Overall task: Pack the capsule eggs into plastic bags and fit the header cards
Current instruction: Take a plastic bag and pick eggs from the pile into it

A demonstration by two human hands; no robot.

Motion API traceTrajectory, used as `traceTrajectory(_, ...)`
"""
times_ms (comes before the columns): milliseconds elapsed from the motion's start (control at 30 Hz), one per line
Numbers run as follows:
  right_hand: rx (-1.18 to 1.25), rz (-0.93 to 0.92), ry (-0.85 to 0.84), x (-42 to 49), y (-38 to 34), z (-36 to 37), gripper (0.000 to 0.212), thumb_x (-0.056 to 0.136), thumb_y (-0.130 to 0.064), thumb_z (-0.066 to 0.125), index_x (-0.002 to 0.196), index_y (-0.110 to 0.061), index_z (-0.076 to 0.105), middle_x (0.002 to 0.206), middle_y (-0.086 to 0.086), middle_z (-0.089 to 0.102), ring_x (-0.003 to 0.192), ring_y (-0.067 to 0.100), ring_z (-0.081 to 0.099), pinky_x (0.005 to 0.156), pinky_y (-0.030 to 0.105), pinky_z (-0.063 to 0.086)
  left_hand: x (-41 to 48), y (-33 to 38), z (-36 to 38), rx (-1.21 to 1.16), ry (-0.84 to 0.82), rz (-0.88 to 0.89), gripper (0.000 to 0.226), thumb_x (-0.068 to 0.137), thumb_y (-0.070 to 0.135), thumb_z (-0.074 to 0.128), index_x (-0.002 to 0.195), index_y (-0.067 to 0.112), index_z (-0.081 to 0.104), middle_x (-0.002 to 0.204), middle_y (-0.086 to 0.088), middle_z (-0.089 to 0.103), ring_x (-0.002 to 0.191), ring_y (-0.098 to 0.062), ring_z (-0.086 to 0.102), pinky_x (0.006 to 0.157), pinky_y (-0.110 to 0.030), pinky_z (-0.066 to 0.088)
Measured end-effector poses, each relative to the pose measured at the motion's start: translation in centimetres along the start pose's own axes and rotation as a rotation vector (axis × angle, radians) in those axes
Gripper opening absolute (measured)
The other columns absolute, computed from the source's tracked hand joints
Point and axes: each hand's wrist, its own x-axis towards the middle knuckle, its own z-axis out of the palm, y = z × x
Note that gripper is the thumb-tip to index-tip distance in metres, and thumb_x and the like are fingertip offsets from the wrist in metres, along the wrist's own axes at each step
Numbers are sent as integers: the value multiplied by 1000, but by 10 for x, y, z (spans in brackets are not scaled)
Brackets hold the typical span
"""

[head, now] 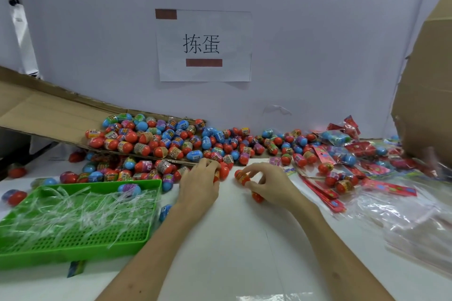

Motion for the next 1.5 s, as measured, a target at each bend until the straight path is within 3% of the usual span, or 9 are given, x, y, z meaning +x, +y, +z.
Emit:
traceTrajectory(133,100,-44,144,-3,-8,16,4,92,-28,73,92,-32,73,88,-14,69,78,5,65,65,23,55,-2,5,1,-138,-23,107,36,102,30,60,137,29,55,131,7,57,108,-19,63,93,-36,49)
traceTrajectory(300,241,-96,320,3,-15,8,18,101,-13,61,109,-18,75,100,-8,73,92,4,66,81,21,54,-7,22,7,-272,-27,140,49,104,57,42,149,35,45,141,10,55,121,-15,58,104,-44,42)
traceTrajectory(433,83,122,554,3,11,-22,27,97,-8,62,121,-14,72,116,2,71,97,11,65,88,20,52,-11,25,12,-123,-107,229,67,95,71,46,155,44,36,157,12,41,135,-14,48,109,-43,34)
traceTrajectory(567,-191,530,374,-4,51,-35,26,97,-25,61,116,-8,68,125,14,60,113,32,57,99,52,50,-14,24,13,-116,-118,299,54,101,56,48,153,42,43,158,18,44,135,-9,49,112,-40,33)
traceTrajectory(633,-227,572,374,-4,60,-35,20,95,-23,63,98,-5,70,111,15,65,104,34,59,94,51,52,-13,24,11,-138,-127,315,51,101,52,52,151,41,46,152,20,50,131,-7,50,111,-39,36)
traceTrajectory(967,-77,528,600,-2,57,-36,16,93,-7,63,93,-7,79,91,10,74,81,21,61,72,30,49,-12,24,15,-162,-140,345,51,99,51,57,147,38,48,141,16,56,124,-7,49,106,-34,40)
traceTrajectory(1100,-175,580,562,2,63,-38,24,98,-28,62,103,-8,76,110,15,68,106,32,58,95,43,52,-13,22,17,-186,-82,324,50,94,57,58,140,39,53,146,14,47,129,-10,45,112,-40,40)
traceTrajectory(1233,-273,689,385,1,74,-36,62,96,-66,52,107,-7,69,114,13,65,117,36,54,105,50,43,-11,18,16,-155,-104,276,50,91,66,54,136,44,52,164,10,34,148,-14,34,121,-45,24)
traceTrajectory(1500,-96,667,538,-1,77,-38,26,89,-40,73,107,-22,78,113,7,73,112,30,59,101,48,47,-11,19,14,-137,-145,260,49,95,61,56,140,41,52,163,13,33,142,-12,41,121,-44,22)
